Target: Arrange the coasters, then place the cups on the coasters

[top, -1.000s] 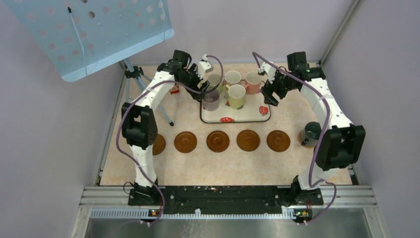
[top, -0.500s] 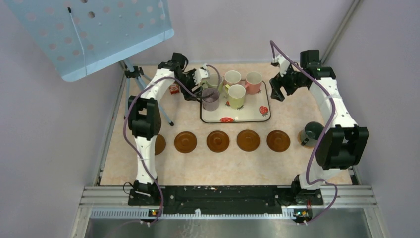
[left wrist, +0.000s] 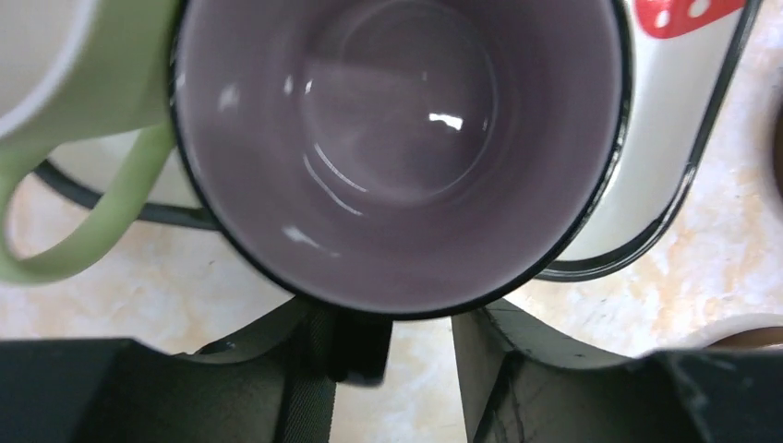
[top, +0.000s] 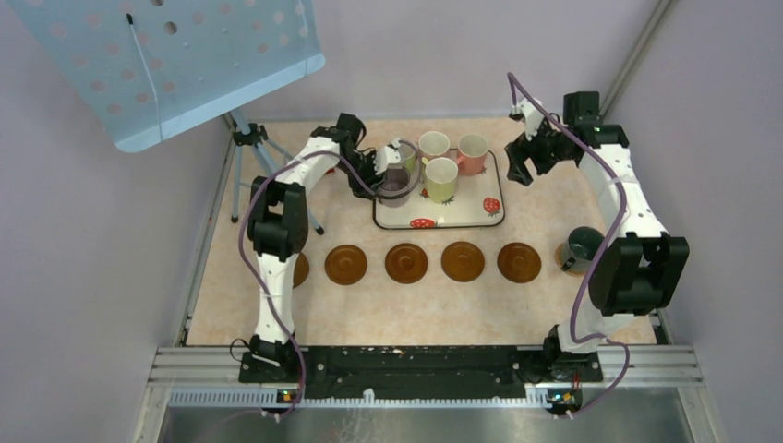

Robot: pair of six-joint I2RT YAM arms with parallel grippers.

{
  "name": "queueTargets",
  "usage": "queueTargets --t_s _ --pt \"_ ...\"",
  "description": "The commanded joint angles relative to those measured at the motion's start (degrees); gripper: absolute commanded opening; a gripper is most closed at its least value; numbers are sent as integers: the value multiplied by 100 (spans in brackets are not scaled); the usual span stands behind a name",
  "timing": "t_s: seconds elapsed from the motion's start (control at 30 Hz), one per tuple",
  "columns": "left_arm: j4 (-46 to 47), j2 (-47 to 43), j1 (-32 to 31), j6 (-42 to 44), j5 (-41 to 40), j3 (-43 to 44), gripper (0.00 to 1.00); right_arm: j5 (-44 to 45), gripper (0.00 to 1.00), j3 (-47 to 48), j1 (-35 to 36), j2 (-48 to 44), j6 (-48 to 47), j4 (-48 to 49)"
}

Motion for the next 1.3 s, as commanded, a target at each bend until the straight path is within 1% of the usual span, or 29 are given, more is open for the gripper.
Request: queueTargets --t_s 0.0,0.07,0.27,0.33,0.4,0.53,0.7,0.77,0.83,0.93,1.07,1.17,1.27 --pt "-48 -294 -189 -175 49 -116 47 -74 81 394 -30 -218 43 155" --pt "60 -357 -253 -534 -64 -186 42 -97 81 415 -187 -232 43 121" --pt "650 -743 -397 -2140 -214 -743 36 -126 81 179 -220 -477 181 280" --pt "863 -883 -463 -2767 -286 -966 28 -130 81 133 -252 -563 323 297" --pt "944 -995 -502 -3251 -361 -1087 16 -118 81 196 -288 -600 519 194" --pt "1204 -1254 -517 -3972 -446 -1339 0 -74 81 302 -285 -705 905 92" --pt "1468 -1755 -515 -4593 -566 -1645 0 389 82 538 -286 -674 1628 129" --pt "1470 -1936 -537 -4882 -548 -1679 0 522 82 602 -289 -700 1708 61" --pt "1651 -2213 -698 -5194 -980 -1852 0 671 82 588 -290 -784 1816 59" --pt "1905 -2617 -1093 -5511 -1696 -2061 0 769 83 504 -293 -941 2162 141" --pt "2260 -3110 -1777 -6280 -2677 -2293 0 1001 84 671 -301 -942 2840 113" --pt "2180 -3140 -2373 -6834 -3207 -2159 0 1303 82 1092 -382 -768 3506 -76" --pt "2125 -2981 -3067 -7236 -3791 -1992 0 1117 80 1471 -721 -654 4266 -280"
